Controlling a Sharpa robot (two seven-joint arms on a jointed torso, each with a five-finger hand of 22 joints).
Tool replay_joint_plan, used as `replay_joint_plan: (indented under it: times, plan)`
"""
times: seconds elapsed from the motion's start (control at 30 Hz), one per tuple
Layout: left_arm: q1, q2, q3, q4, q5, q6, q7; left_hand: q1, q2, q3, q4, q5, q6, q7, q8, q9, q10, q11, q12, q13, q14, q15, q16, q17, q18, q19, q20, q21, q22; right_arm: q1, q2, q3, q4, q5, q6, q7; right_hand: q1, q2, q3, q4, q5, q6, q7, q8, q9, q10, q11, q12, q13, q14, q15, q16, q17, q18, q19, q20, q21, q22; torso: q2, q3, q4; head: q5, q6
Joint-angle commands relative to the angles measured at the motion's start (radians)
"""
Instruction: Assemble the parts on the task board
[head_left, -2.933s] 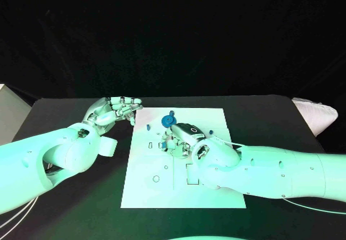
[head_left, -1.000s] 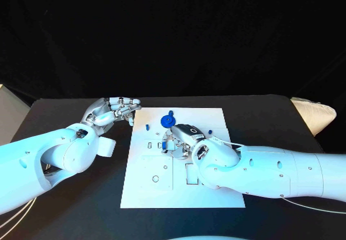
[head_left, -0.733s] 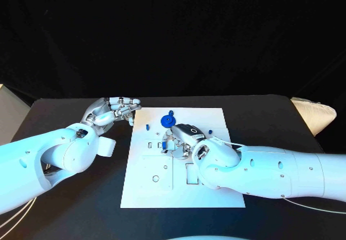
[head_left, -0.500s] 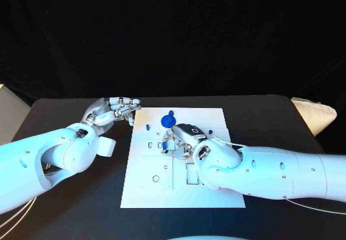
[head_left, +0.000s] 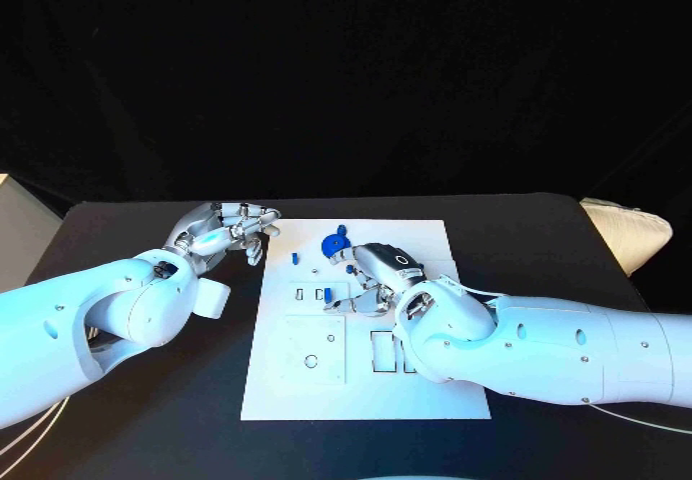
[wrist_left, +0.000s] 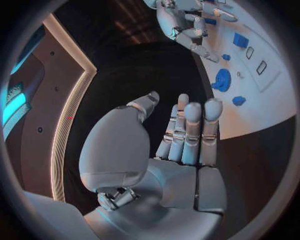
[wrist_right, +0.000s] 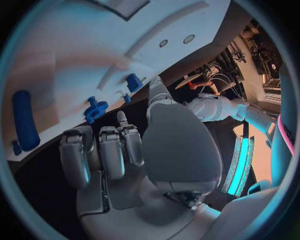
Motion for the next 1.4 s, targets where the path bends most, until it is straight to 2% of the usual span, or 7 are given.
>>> replay_joint_plan:
  times: [0.03, 0.1, 0.23, 0.4, 0.77, 1.03, 1.4]
  plan:
    - [0.001, 0.007, 0.001, -0.008, -0.109, 0.018, -0.124, -0.011, 0.016, -0.016, 0.023, -0.004, 0.002, -0.012, 0.047, 0.023, -0.019, -0.012, 0.137, 0.093, 0.078, -0.01, 0.12, 0.15, -0.022, 0.048, -0.009, 0.043, 0.067, 0.01, -0.017, 0.004, 0.007, 0.108, -0.059, 0.175, 0.045, 0.045, 0.052, -0.004, 0.037, 0.042, -0.007, 0.013, 0.006, 0.005, -0.002, 0.001, 0.176, 0.088, 0.003, -0.008, 0.2, -0.005, 0.102, 0.004, 0.0, 0.259, -0.011, 0.0021, -0.0023, 0.002, 0.001]
    - [0.002, 0.01, 0.001, -0.015, -0.156, 0.035, -0.169, -0.03, 0.025, -0.031, 0.06, 0.008, 0.007, -0.031, 0.111, 0.058, -0.057, -0.025, 0.321, 0.219, 0.159, -0.022, 0.228, 0.296, -0.04, 0.122, -0.025, 0.107, 0.168, 0.018, -0.028, 0.006, 0.006, 0.176, -0.065, 0.238, 0.074, 0.073, 0.084, -0.007, 0.072, 0.062, -0.014, 0.025, 0.008, 0.003, -0.008, 0.0, 0.174, 0.088, -0.002, -0.009, 0.198, -0.003, 0.098, -0.001, -0.008, 0.253, -0.017, 0.0033, -0.0032, 0.004, -0.001]
    - [0.008, 0.021, 0.002, -0.028, -0.268, 0.086, -0.274, -0.036, 0.027, -0.032, 0.086, -0.004, 0.004, -0.041, 0.158, 0.087, -0.078, -0.038, 0.436, 0.296, 0.216, -0.033, 0.296, 0.406, -0.058, 0.182, -0.031, 0.157, 0.255, 0.043, -0.051, 0.01, -0.008, 0.343, -0.069, 0.342, 0.102, 0.095, 0.122, -0.012, 0.097, 0.095, -0.025, 0.049, 0.013, 0.001, -0.018, 0.0, 0.173, 0.088, -0.011, -0.01, 0.198, -0.001, 0.095, -0.009, -0.015, 0.248, -0.031, 0.0061, -0.0047, 0.008, -0.005]
    - [0.038, 0.055, 0.002, -0.045, -0.409, 0.167, -0.435, -0.019, 0.03, -0.016, 0.11, -0.003, 0.015, -0.064, 0.223, 0.132, -0.004, -0.058, 0.641, 0.511, 0.278, -0.051, 0.361, 0.528, -0.08, 0.26, -0.047, 0.218, 0.37, 0.093, -0.082, 0.014, -0.058, 0.593, -0.065, 0.428, 0.109, 0.104, 0.145, -0.013, 0.115, 0.117, -0.032, 0.07, 0.017, 0.0, -0.025, 0.0, 0.172, 0.087, -0.017, -0.012, 0.194, 0.002, 0.09, -0.015, -0.026, 0.241, -0.05, 0.0081, -0.0059, 0.014, -0.014]
    - [0.108, 0.182, -0.012, -0.11, -0.578, 0.43, -0.789, -0.074, 0.047, -0.012, 0.164, -0.004, 0.009, -0.073, 0.285, 0.195, 0.006, -0.065, 0.7, 0.575, 0.289, -0.058, 0.372, 0.554, -0.086, 0.274, -0.055, 0.232, 0.396, 0.189, -0.121, 0.017, -0.173, 0.833, -0.021, 0.454, 0.093, 0.1, 0.148, -0.01, 0.119, 0.12, -0.035, 0.079, 0.019, 0.004, -0.027, 0.004, 0.174, 0.087, -0.02, -0.012, 0.193, 0.002, 0.089, -0.018, -0.03, 0.238, -0.079, 0.0106, -0.0036, 0.026, -0.038]
    - [0.127, 0.261, -0.027, -0.153, -0.655, 0.534, -0.868, -0.165, 0.064, -0.048, 0.165, -0.004, -0.018, -0.08, 0.346, 0.279, -0.006, -0.07, 0.712, 0.584, 0.288, -0.062, 0.371, 0.554, -0.086, 0.272, -0.059, 0.233, 0.4, 0.2, -0.118, 0.017, -0.204, 0.852, 0.002, 0.435, 0.085, 0.097, 0.149, -0.011, 0.118, 0.11, -0.034, 0.078, 0.017, 0.0, -0.027, 0.001, 0.171, 0.086, -0.02, -0.013, 0.191, 0.004, 0.086, -0.019, -0.035, 0.234, -0.082, 0.0132, 0.0019, 0.023, -0.05]
    - [0.143, 0.351, -0.048, -0.228, -0.686, 0.583, -0.888, -0.199, 0.075, -0.071, 0.166, -0.004, -0.039, -0.078, 0.355, 0.306, -0.022, -0.067, 0.706, 0.575, 0.285, -0.06, 0.369, 0.551, -0.085, 0.267, -0.058, 0.231, 0.395, 0.203, -0.111, 0.017, -0.224, 0.852, 0.017, 0.408, 0.078, 0.093, 0.149, -0.011, 0.118, 0.098, -0.032, 0.076, 0.015, -0.004, -0.026, -0.003, 0.167, 0.084, -0.02, -0.016, 0.184, 0.006, 0.083, -0.019, -0.043, 0.229, -0.076, 0.0129, -0.0009, 0.026, -0.051]
